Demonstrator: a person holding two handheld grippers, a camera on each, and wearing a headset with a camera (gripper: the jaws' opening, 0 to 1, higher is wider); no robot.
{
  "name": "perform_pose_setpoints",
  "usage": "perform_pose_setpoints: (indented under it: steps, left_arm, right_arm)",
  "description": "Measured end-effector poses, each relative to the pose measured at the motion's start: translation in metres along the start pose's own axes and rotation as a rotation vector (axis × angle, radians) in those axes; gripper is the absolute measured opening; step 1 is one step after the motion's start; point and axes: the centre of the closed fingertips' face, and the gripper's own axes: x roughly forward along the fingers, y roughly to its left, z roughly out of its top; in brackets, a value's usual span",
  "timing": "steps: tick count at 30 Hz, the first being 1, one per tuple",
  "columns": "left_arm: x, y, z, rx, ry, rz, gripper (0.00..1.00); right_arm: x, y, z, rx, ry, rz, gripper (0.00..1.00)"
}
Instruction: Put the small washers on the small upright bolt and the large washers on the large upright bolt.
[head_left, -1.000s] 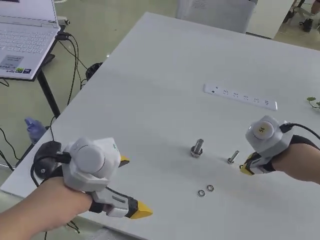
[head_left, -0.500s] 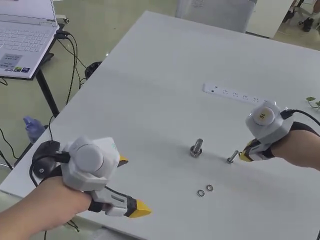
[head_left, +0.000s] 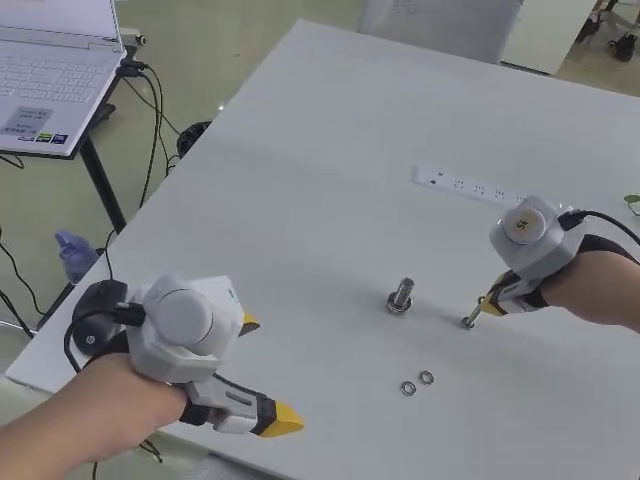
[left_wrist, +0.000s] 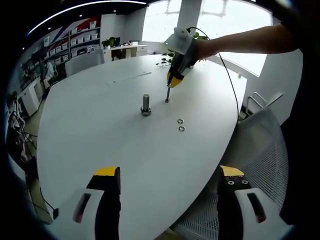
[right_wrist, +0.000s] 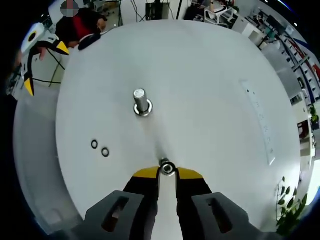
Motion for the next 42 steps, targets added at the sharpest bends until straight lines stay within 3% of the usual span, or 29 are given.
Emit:
perform_pose_setpoints:
  steps: [18, 42]
  left_arm:
    - [-0.001, 0.005, -0.003, -0.008, 0.012, 0.005, 0.78]
    - [0.000, 0.009, -0.010, -0.029, 0.036, 0.005, 0.77]
  right_arm:
    - [0.011, -0.004, -0.005, -0.003, 0.024, 0.016, 0.13]
    - [0.043, 0.002, -0.011, -0.023, 0.046, 0.043, 0.13]
